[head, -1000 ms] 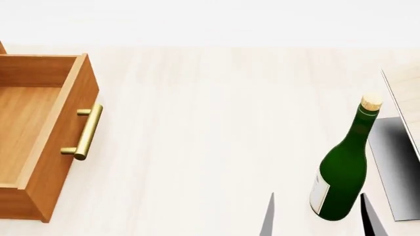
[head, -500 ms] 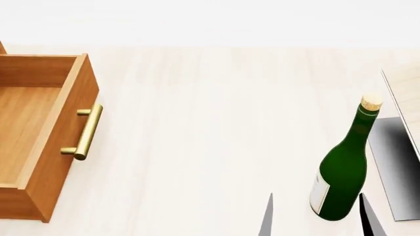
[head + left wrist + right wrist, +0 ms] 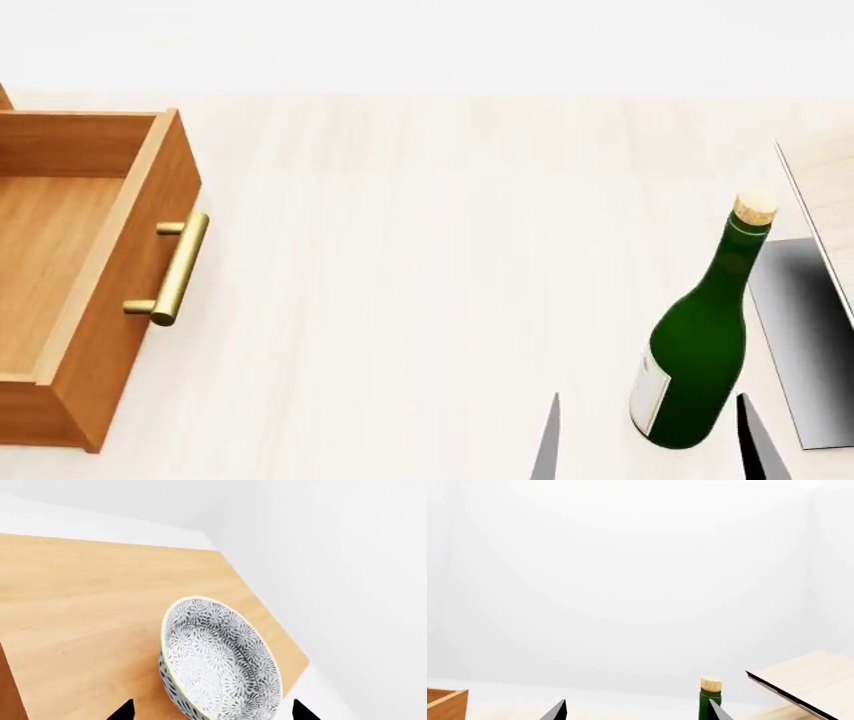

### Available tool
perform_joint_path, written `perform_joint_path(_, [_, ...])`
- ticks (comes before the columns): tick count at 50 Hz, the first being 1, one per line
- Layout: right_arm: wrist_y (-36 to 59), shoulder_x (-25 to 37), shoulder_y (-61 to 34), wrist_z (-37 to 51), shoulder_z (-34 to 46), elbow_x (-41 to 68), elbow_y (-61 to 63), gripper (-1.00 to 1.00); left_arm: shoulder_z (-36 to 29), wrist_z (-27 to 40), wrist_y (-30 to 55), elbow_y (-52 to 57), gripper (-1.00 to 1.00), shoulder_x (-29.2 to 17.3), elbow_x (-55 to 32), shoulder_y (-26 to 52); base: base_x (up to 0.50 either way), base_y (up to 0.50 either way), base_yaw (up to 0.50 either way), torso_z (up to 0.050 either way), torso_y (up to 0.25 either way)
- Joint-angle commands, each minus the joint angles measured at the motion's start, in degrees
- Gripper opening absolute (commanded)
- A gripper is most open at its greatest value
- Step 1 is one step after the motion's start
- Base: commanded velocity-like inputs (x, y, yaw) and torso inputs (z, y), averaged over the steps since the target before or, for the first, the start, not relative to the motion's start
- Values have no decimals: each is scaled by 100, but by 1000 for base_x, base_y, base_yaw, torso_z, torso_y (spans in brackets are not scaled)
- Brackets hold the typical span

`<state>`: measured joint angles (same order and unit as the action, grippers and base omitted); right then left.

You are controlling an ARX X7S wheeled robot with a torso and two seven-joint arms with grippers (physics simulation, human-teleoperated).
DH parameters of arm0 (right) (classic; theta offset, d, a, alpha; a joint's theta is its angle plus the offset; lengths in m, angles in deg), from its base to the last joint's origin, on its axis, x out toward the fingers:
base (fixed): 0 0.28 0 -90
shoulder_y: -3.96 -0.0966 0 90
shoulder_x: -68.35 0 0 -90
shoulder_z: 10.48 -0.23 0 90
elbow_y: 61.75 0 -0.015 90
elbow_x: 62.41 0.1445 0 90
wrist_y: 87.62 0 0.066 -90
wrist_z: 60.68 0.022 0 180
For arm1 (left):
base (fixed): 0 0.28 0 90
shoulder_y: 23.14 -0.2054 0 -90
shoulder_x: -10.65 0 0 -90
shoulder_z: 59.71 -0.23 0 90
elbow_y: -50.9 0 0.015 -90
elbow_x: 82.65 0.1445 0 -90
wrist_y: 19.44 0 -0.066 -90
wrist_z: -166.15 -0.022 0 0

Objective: Put the bowl on top of the cabinet.

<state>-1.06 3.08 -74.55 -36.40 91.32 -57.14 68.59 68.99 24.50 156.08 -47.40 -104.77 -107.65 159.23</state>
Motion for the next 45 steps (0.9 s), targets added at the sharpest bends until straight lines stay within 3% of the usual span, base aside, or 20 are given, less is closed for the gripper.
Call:
perform_joint_path(1, [148,-96,23,-69,-213,-30,83,100,509,1870,397,2296,100,164,-3508,-1712,0,0,0,0,0])
perform_joint_path(3, [143,-94,23,-64,-212,-35,83,100,439,1818,276,2546,100,150,-3571,-1910,0,0,0,0,0])
perform_joint_path(8, [6,-72,92,-9,-343,36,157,100,1033,1678,311,4270,100,469,-4776,-3217,0,0,0,0,0])
perform_joint_path(10, [-28,-72,101,9,-370,43,165,100,972,1100,79,4596,100,599,-4840,-3808,0,0,0,0,0])
perform_joint_path(11, [-90,-74,117,21,-399,62,168,100,415,366,-781,5287,100,591,-3981,-4656,0,0,0,0,0])
perform_joint_path(14, [-219,-80,165,53,-449,67,194,100,-123,-505,-2094,5836,100,821,-2721,-5718,0,0,0,0,0])
perform_joint_path(15, [-266,-86,178,69,-471,69,201,100,-337,-952,-2912,6109,100,1115,-2152,-6339,0,0,0,0,0])
perform_joint_path(17, [-330,-93,190,83,-492,80,194,100,-664,-1354,-3690,6251,100,1380,-1577,-6903,0,0,0,0,0])
perform_joint_path(19, [-440,-102,220,103,-529,98,196,100,-1398,-2019,-5105,6259,100,1880,-339,-7996,0,0,0,0,0])
perform_joint_path(23, [-725,-135,307,140,-567,53,181,100,-1980,-2623,-7554,5794,100,2500,489,-9176,0,0,0,0,0])
perform_joint_path(27, [-935,-176,349,170,-566,-30,131,100,-2270,-2393,-8744,5386,100,2495,522,-9659,0,0,0,0,0])
perform_joint_path(31, [-1148,-224,387,200,-548,-120,70,100,-2847,-2385,-10279,4437,100,2498,1143,-10045,0,0,0,0,0])
perform_joint_path(45, [-2357,-349,704,386,-710,-427,-8,100,-3094,-2075,-11394,4430,100,2271,973,-10519,0,0,0,0,0])
